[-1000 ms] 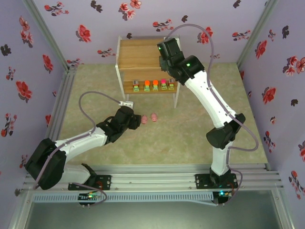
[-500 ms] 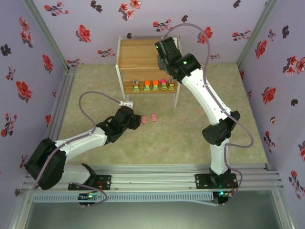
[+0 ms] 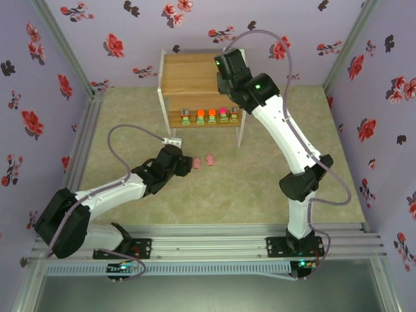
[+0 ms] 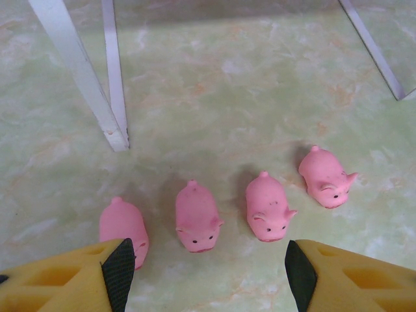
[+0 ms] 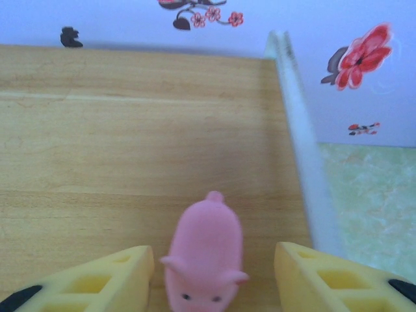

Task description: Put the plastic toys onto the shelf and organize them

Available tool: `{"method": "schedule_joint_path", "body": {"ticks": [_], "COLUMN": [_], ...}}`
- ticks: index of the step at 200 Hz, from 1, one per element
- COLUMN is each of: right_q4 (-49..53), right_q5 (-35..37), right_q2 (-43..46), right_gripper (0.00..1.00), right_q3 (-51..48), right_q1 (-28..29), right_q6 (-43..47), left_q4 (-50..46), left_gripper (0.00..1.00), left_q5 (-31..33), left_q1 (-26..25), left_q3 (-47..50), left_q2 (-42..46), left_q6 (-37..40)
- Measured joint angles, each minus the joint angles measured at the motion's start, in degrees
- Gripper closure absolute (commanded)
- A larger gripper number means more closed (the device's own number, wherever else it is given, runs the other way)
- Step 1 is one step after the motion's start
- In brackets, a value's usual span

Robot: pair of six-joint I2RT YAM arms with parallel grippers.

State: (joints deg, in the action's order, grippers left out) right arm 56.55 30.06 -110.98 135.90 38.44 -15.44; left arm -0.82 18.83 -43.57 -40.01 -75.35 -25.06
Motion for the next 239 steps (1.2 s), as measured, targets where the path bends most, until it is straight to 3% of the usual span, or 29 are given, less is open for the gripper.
{"method": "schedule_joint_path", "body": {"ticks": [81,172,239], "right_q4": [-3.3,-11.8,-16.6], "right_q5": [4.4,5.3,2.4], "right_q2": [8.7,23.5,26.6], "right_gripper": [0.66,0.71,0.71], "right_q3": [-6.3,-34.0,-52.3], "right_q1": [4.8,13.6,15.9], "right_q6": [1.1,-3.4,-11.0], "left_q4": [0.0,-0.4,-0.5], "left_gripper": [0.33,0.33,0.33], "left_q5": [0.0,0.0,0.0], "left_q1": [0.1,1.0,1.8], "left_q3": [0.0,0.0,-0.1], "left_q2": [0.0,0.0,-0.4], "left_q6": [0.0,0.0,0.0]}}
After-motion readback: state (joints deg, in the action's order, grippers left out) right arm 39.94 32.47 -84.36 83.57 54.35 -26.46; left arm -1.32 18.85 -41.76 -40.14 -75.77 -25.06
